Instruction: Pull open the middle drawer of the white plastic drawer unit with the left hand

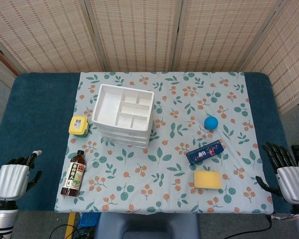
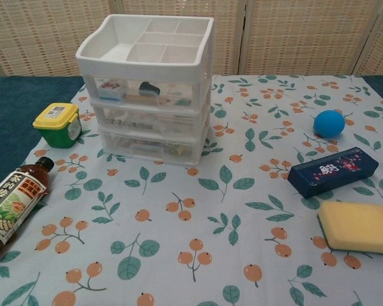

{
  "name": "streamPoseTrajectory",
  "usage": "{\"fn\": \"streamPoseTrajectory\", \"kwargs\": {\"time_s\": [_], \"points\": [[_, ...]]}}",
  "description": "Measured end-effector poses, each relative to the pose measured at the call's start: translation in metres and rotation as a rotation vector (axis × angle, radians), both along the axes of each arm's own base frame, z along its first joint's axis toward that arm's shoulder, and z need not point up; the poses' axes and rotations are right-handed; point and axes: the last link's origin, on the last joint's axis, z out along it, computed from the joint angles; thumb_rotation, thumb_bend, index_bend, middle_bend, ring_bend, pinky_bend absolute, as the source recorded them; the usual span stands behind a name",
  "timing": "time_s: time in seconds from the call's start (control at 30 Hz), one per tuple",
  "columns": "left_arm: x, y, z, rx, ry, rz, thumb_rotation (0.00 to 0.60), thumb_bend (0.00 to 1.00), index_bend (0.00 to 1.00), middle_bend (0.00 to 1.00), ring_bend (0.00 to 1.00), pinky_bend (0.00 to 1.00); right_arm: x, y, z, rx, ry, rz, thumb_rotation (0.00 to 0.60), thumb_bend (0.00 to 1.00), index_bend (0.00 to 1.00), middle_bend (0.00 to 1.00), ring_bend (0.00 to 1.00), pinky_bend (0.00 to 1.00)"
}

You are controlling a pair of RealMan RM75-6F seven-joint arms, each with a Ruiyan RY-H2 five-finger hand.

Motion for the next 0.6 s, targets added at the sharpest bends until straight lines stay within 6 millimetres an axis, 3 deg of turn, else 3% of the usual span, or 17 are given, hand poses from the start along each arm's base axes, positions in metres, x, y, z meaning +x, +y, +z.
{"fn": "streamPoseTrajectory", "kwargs": {"time_s": [0.23,0.43,0.6], "points": [[0.002,0.001,-0.003,-0.032,-0.002,0.014,0.600,0.28,0.28,0.57,0.51,0.55,0.001,-0.001,0.001,-0.007,-0.009,-0.006,0.600,0.29,0.00,0.00,0.00,0.00],[0.011,0.004,-0.007,-0.098,-0.156,0.025,0.600,0.28,0.28,0.57,0.52,0.56,0.003,-0.003,0.005,-0.016,-0.042,-0.008,0.600,0.29,0.00,0.01,0.00,0.00],[0.027,0.013,-0.017,-0.191,-0.381,0.023,0.600,0.28,0.30,0.58,0.56,0.74,0.007,-0.007,0.015,-0.055,-0.047,0.007,0.600,0.28,0.00,0.00,0.00,0.00]]}}
